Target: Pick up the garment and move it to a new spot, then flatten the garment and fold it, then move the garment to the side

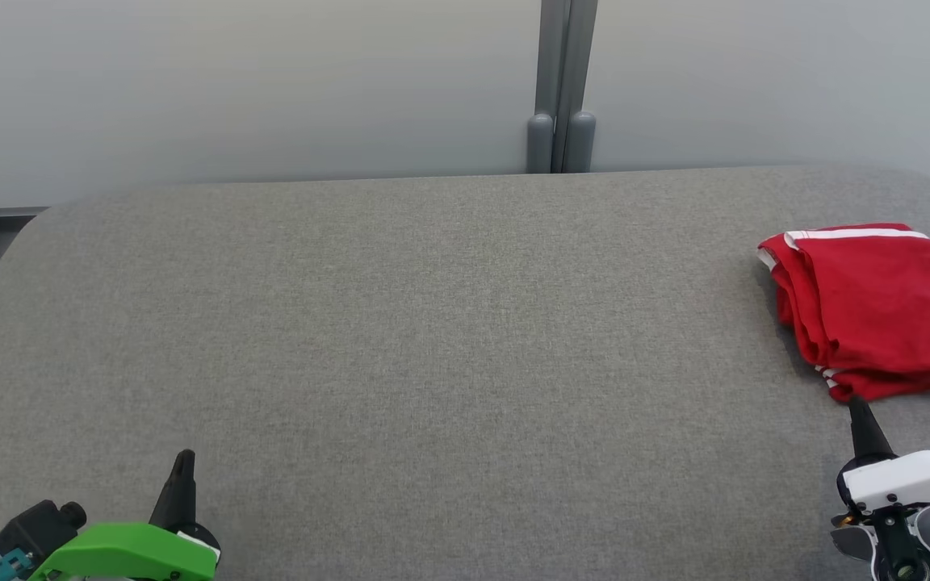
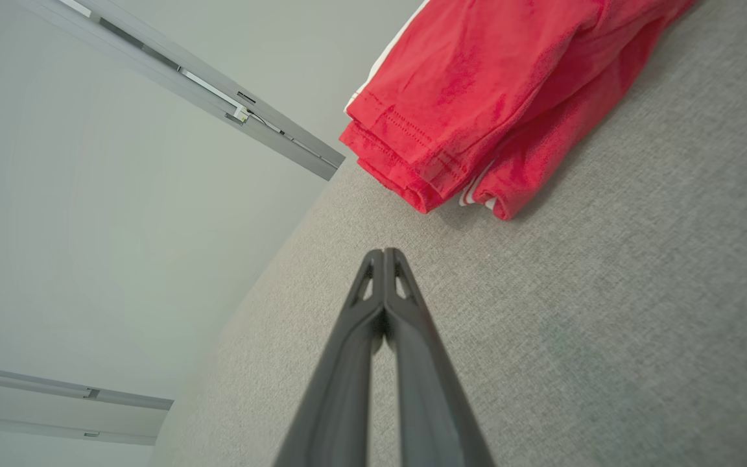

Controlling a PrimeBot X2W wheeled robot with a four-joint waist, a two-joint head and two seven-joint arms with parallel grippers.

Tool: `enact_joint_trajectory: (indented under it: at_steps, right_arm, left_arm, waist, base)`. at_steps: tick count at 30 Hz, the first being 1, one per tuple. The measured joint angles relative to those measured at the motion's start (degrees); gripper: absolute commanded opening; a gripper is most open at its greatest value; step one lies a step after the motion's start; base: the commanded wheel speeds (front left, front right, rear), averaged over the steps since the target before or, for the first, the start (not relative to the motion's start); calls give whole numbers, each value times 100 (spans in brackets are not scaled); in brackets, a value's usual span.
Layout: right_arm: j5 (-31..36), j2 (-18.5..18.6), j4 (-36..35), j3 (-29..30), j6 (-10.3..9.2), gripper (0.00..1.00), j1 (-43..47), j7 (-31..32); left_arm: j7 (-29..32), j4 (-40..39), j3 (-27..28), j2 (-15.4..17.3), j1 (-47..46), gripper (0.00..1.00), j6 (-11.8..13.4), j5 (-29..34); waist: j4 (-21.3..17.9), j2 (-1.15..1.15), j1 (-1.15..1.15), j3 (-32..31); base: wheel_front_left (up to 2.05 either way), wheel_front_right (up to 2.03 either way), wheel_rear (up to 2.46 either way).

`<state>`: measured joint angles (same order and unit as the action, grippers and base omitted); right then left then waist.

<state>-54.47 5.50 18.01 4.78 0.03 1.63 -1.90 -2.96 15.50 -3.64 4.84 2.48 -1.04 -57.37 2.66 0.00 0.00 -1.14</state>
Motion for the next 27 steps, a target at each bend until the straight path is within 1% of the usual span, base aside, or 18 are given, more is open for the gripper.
enact_joint_trajectory:
  at_steps: [7,12,23,25,27]
  right_arm:
    - [-534,-30,-11,52,97,0,-53,104]
    - [-904,-70,-33,81,152,0,-124,205]
    - [-1702,-154,-59,164,301,0,-237,405]
    - [-1866,-170,-69,178,352,0,-263,434]
    - [-2012,-181,-73,193,359,0,-273,475]
  left_arm:
    - [153,10,131,-36,-119,0,-58,-469]
    - [245,15,202,-55,-168,0,-151,-812]
    - [453,30,389,-114,-280,0,-292,-1566]
    - [499,31,424,-134,-286,0,-304,-1727]
    - [545,36,465,-156,-305,0,-325,-1838]
  waist:
    - [-38,0,0,18]
    - [-65,0,0,31]
    - [-125,0,0,60]
    - [-136,0,0,65]
    - [-147,0,0,71]
  base:
    - [0,0,0]
    - [0,0,0]
    - [0,0,0]
    - [0,0,0]
    - [0,0,0]
